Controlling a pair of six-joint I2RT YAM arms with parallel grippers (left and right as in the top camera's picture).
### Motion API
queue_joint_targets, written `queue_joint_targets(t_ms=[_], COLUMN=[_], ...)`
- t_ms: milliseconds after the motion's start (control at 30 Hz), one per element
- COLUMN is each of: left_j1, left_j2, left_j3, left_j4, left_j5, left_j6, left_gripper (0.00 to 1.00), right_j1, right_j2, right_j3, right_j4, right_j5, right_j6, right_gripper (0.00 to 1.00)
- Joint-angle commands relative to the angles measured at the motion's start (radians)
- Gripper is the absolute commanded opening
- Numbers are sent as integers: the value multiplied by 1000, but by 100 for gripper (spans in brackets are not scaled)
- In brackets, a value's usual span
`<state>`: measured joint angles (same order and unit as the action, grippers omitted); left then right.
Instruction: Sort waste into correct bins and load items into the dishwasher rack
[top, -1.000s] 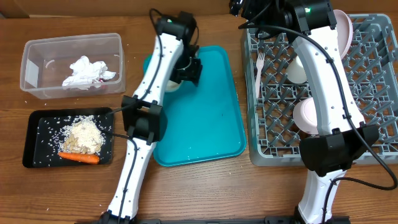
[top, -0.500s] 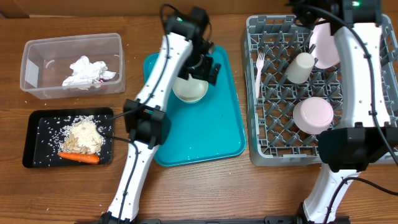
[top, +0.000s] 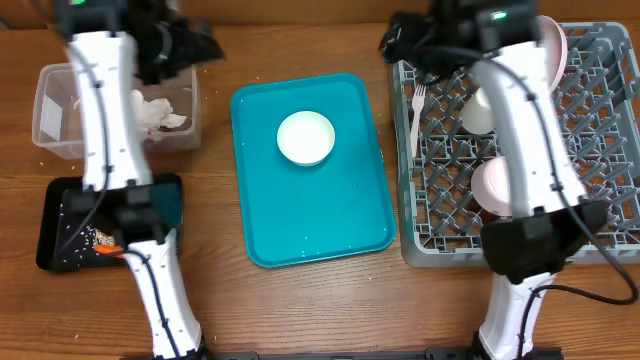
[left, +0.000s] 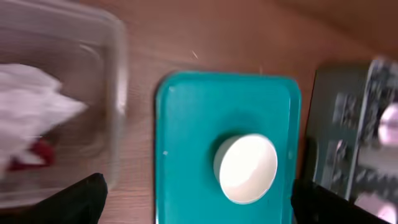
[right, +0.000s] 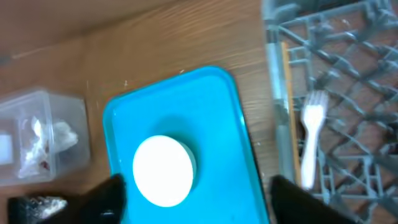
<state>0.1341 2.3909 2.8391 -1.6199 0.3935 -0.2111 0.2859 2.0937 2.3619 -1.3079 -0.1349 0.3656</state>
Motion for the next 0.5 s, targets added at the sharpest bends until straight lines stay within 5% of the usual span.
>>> queue_joint_targets(t_ms=[0, 100, 467], left_j1=[111, 203, 303], left_j2=[-50, -48, -48], left_j3=[4, 3, 3], left_j4=[9, -6, -56], left_j5=[13, 14, -146], left_j6=[-202, -302, -298], left_gripper=[96, 99, 100], right_j1=[105, 192, 389], right_j2=[-16, 11, 211], right_j3=[6, -42, -124], right_j4=[40, 103, 125], right_j5=[122, 126, 123], right_j6=[-95, -109, -333], right_gripper=[63, 69, 79])
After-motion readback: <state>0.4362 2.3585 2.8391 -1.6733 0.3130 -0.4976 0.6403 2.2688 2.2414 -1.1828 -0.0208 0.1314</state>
